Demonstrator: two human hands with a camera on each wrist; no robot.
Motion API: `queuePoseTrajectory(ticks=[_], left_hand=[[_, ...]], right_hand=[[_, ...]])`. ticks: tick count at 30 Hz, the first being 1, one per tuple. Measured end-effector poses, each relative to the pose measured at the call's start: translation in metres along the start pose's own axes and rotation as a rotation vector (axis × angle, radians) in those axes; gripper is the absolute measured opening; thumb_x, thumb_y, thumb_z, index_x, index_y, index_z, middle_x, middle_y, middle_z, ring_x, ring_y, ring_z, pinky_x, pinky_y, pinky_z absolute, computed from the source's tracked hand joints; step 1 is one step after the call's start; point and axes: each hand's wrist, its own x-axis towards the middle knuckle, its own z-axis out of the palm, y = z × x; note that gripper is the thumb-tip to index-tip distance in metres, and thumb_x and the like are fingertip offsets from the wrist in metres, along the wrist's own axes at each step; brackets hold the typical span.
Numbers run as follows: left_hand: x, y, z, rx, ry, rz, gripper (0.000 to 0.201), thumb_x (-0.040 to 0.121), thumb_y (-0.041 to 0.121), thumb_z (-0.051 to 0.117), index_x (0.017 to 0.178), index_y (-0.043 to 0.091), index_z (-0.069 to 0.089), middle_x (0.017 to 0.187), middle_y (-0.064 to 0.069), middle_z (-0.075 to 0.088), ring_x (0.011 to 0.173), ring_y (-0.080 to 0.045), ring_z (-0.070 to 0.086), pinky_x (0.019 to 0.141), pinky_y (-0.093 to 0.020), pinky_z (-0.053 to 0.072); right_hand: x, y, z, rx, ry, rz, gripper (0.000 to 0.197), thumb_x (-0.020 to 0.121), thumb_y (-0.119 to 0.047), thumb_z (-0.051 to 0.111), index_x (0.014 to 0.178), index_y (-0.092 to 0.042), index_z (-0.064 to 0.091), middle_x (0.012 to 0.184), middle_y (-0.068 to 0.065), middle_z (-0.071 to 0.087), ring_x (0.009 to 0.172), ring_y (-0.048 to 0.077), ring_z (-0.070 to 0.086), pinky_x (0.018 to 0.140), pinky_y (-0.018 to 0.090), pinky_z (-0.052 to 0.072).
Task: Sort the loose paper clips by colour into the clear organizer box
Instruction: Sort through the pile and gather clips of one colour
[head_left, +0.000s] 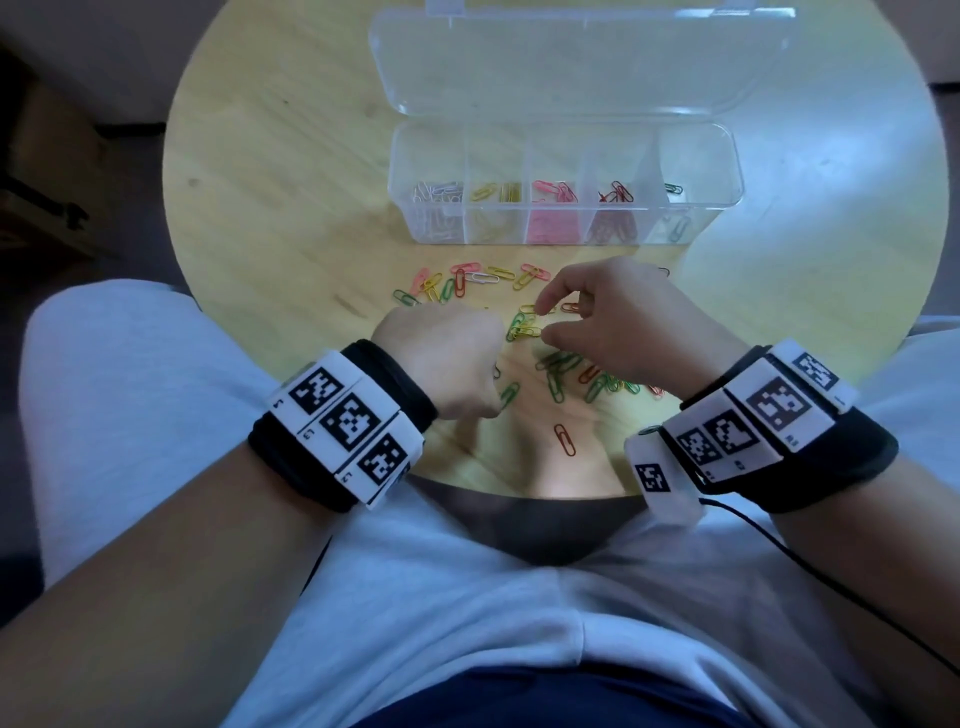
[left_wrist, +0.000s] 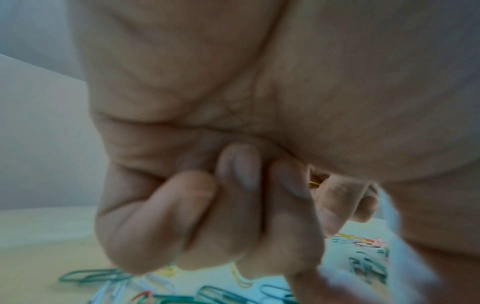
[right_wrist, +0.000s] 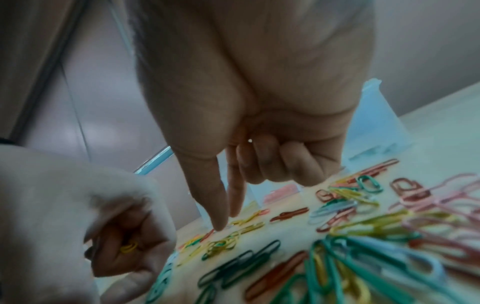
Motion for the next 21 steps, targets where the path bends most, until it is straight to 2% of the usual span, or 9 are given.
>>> queuePoseTrajectory(ticks=[2, 5, 8, 11, 13, 15, 17, 19, 21], left_hand=[[0.000, -0.001, -0.001, -0.040, -0.023, 0.019, 0.017, 0.074, 0.037, 0.062, 0.075, 0.020, 0.061, 0.072, 0.005, 0.064, 0.071, -0.019, 0.061, 0.061, -0.030, 0.049], [0.002, -0.003, -0.006, -0.142, -0.063, 0.059, 0.015, 0.082, 0.033, 0.052, 0.073, 0.021, 0.051, 0.074, 0.003, 0.059, 0.072, -0.020, 0.055, 0.062, -0.032, 0.044], [0.005, -0.007, -0.011, -0.213, -0.051, 0.063, 0.020, 0.088, 0.028, 0.047, 0.072, 0.017, 0.046, 0.075, 0.000, 0.057, 0.072, -0.021, 0.051, 0.061, -0.032, 0.039], [0.005, -0.007, -0.011, -0.263, -0.032, 0.061, 0.021, 0.089, 0.022, 0.046, 0.070, 0.016, 0.038, 0.069, 0.001, 0.047, 0.064, -0.018, 0.042, 0.056, -0.032, 0.031], [0.005, -0.006, -0.011, -0.271, -0.023, 0.063, 0.020, 0.089, 0.018, 0.044, 0.071, 0.017, 0.036, 0.069, 0.001, 0.043, 0.061, -0.017, 0.035, 0.054, -0.031, 0.028], [0.005, -0.005, -0.011, -0.280, -0.016, 0.070, 0.017, 0.089, 0.017, 0.043, 0.074, 0.017, 0.037, 0.069, 0.001, 0.043, 0.060, -0.017, 0.035, 0.054, -0.031, 0.027], [0.004, -0.005, -0.011, -0.308, -0.010, 0.076, 0.009, 0.091, 0.017, 0.041, 0.082, 0.016, 0.044, 0.068, 0.003, 0.046, 0.060, -0.016, 0.037, 0.054, -0.030, 0.028], [0.003, -0.005, -0.012, -0.340, -0.010, 0.077, 0.010, 0.092, 0.015, 0.039, 0.093, 0.014, 0.049, 0.068, 0.004, 0.048, 0.060, -0.013, 0.040, 0.054, -0.030, 0.029], [0.004, -0.004, -0.013, -0.362, -0.012, 0.065, 0.015, 0.093, 0.013, 0.037, 0.098, 0.015, 0.052, 0.069, 0.006, 0.050, 0.062, -0.010, 0.042, 0.055, -0.029, 0.030]], right_hand=[[0.000, 0.001, -0.001, -0.067, 0.008, -0.012, 0.023, 0.081, -0.022, 0.070, 0.100, -0.033, 0.069, 0.072, -0.012, 0.051, 0.064, 0.004, 0.051, 0.057, 0.023, 0.040], [0.000, 0.002, -0.002, -0.091, 0.012, -0.048, 0.026, 0.080, -0.023, 0.071, 0.102, -0.035, 0.071, 0.097, -0.003, 0.069, 0.089, 0.018, 0.065, 0.077, 0.032, 0.052], [0.001, 0.002, 0.001, -0.134, 0.037, -0.076, 0.022, 0.082, -0.029, 0.070, 0.104, -0.035, 0.073, 0.108, -0.002, 0.071, 0.092, 0.020, 0.064, 0.079, 0.031, 0.050], [0.004, 0.003, 0.005, -0.147, 0.035, -0.093, 0.017, 0.086, -0.034, 0.067, 0.101, -0.034, 0.074, 0.102, -0.003, 0.071, 0.066, 0.013, 0.053, 0.068, 0.028, 0.045], [0.005, 0.005, 0.007, -0.162, 0.038, -0.099, 0.014, 0.085, -0.036, 0.067, 0.097, -0.034, 0.075, 0.096, -0.003, 0.071, 0.054, 0.006, 0.045, 0.063, 0.028, 0.045], [0.006, 0.005, 0.008, -0.187, 0.033, -0.087, 0.012, 0.083, -0.038, 0.069, 0.093, -0.035, 0.075, 0.088, -0.002, 0.070, 0.052, 0.002, 0.044, 0.061, 0.028, 0.047], [0.007, 0.005, 0.009, -0.198, 0.026, -0.072, 0.012, 0.080, -0.041, 0.072, 0.090, -0.034, 0.076, 0.073, -0.006, 0.063, 0.051, 0.001, 0.045, 0.056, 0.026, 0.043], [0.007, 0.003, 0.010, -0.209, 0.022, -0.058, 0.016, 0.077, -0.046, 0.075, 0.084, -0.032, 0.074, 0.061, -0.011, 0.054, 0.050, 0.006, 0.049, 0.049, 0.024, 0.035], [0.008, 0.000, 0.012, -0.235, 0.022, -0.048, 0.018, 0.075, -0.048, 0.075, 0.079, -0.031, 0.070, 0.060, -0.010, 0.053, 0.057, 0.014, 0.056, 0.048, 0.024, 0.032]])
